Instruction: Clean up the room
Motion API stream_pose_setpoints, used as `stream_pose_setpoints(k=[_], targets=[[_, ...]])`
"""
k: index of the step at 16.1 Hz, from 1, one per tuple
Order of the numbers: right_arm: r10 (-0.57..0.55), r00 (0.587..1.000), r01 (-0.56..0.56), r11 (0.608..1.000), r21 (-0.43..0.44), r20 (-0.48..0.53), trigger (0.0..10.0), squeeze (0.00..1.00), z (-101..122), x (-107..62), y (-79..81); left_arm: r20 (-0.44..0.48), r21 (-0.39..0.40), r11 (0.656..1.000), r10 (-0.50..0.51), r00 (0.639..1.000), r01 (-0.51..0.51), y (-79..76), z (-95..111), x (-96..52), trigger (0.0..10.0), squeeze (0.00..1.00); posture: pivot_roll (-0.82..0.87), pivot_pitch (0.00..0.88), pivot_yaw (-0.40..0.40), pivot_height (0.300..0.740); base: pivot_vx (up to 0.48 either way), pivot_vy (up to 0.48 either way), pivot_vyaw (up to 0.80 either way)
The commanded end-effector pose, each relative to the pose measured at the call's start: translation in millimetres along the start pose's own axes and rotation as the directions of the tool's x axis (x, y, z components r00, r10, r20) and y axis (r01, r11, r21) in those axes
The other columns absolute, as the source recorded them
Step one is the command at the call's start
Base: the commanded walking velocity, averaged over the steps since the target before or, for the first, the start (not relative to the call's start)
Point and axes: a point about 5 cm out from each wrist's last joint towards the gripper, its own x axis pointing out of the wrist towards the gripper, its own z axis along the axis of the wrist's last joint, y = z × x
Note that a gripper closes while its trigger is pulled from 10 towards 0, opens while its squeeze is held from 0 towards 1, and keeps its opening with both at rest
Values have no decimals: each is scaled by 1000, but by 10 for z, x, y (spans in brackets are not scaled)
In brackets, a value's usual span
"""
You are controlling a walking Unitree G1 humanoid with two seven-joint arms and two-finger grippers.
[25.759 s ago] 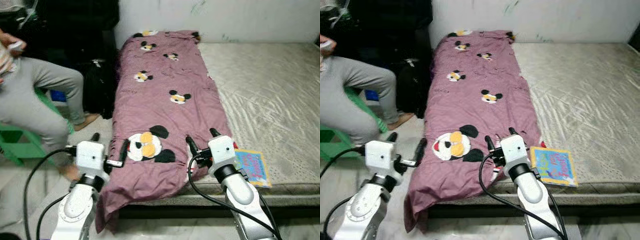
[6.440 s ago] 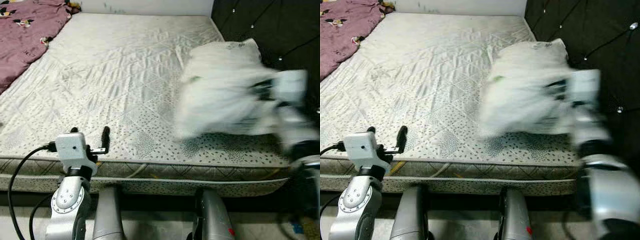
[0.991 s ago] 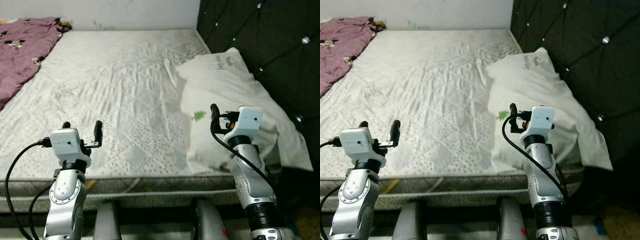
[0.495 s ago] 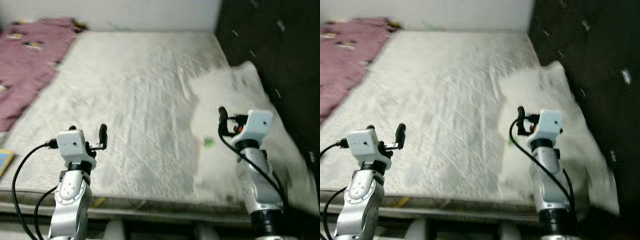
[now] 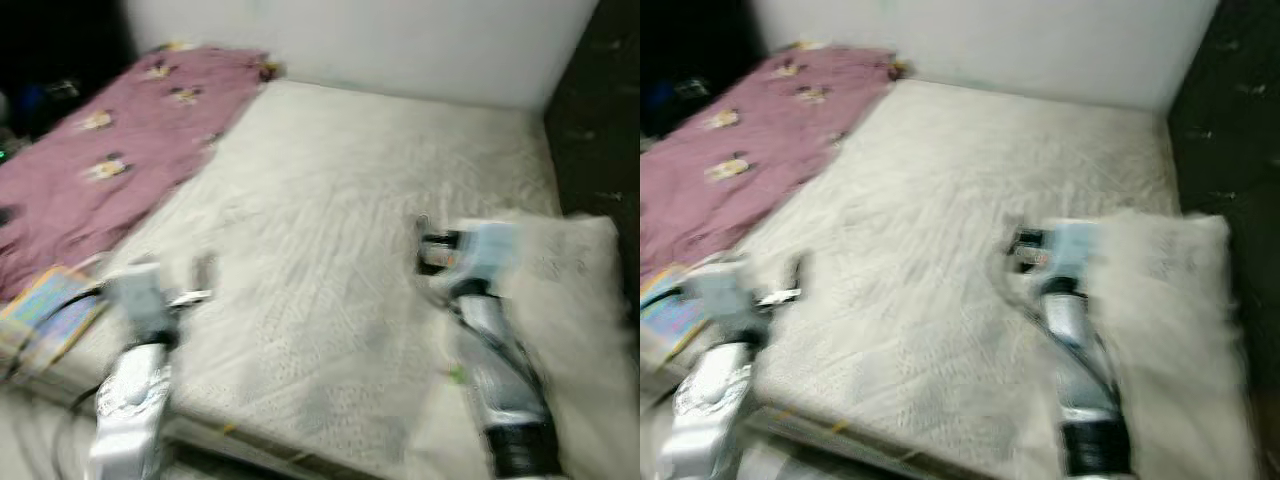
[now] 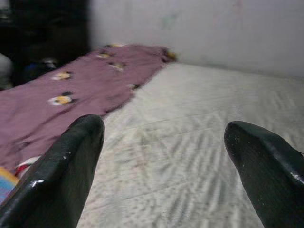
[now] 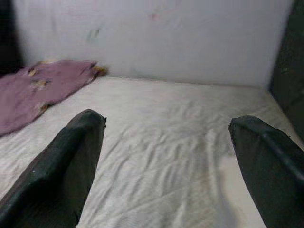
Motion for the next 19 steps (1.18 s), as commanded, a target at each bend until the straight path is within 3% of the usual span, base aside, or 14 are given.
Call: stream_pose_setpoints(k=[1,16,19], targets=[[-88,995,87,996,-33,-44,10000,0,-89,-89,-272,16,-25,997,-69,998,69,-228,50,46,10000,0,-48,0,13,740,0,0,0],[-63,993,61,998,-18,-100,10000,0,-180,-147,-158,-10,-88,993,-75,997,74,-277,40,41,10000,0,-50,0,6,740,0,0,-59],[-54,992,53,998,-16,-110,10000,0,-204,-158,-139,-15,-91,993,-76,997,75,-279,36,37,10000,0,-49,2,5,740,0,294,0]])
